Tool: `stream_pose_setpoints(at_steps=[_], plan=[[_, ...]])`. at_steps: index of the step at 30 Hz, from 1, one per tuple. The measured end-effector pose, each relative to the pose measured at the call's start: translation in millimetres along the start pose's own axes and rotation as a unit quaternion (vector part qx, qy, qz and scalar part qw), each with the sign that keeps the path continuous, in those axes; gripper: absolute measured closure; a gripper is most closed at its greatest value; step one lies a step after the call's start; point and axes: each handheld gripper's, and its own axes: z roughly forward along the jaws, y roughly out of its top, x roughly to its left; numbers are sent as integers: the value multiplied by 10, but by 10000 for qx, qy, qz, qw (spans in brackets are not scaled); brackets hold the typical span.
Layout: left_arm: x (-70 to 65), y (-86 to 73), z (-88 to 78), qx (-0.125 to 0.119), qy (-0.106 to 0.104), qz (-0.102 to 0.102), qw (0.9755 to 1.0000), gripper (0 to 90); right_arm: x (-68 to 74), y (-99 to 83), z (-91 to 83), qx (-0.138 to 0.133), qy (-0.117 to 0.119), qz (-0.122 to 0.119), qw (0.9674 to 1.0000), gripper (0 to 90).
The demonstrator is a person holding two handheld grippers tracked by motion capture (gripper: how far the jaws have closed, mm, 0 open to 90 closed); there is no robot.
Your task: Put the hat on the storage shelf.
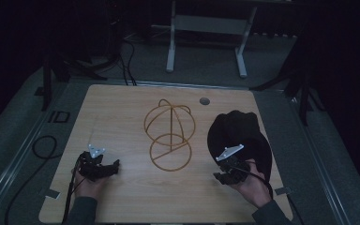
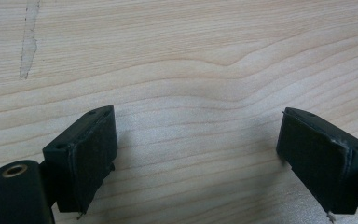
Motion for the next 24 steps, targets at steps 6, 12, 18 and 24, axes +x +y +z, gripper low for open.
stream_pose_setpoints(at_steps=[6, 12, 18, 24], plan=[[-2, 0, -1, 3, 3, -6, 10000, 130, -35, 0, -76, 70, -30, 42, 10000, 583], [-2, 0, -1, 0, 2, -4, 10000, 131, -103, 10, -180, 100, -42, 102, 9999, 574], [-2, -1, -1, -1, 2, -5, 10000, 131, -149, 9, -260, 176, -60, 107, 9998, 571], [-3, -1, -2, -3, 1, -3, 10000, 131, -188, -6, -324, 232, -124, 109, 9996, 557]])
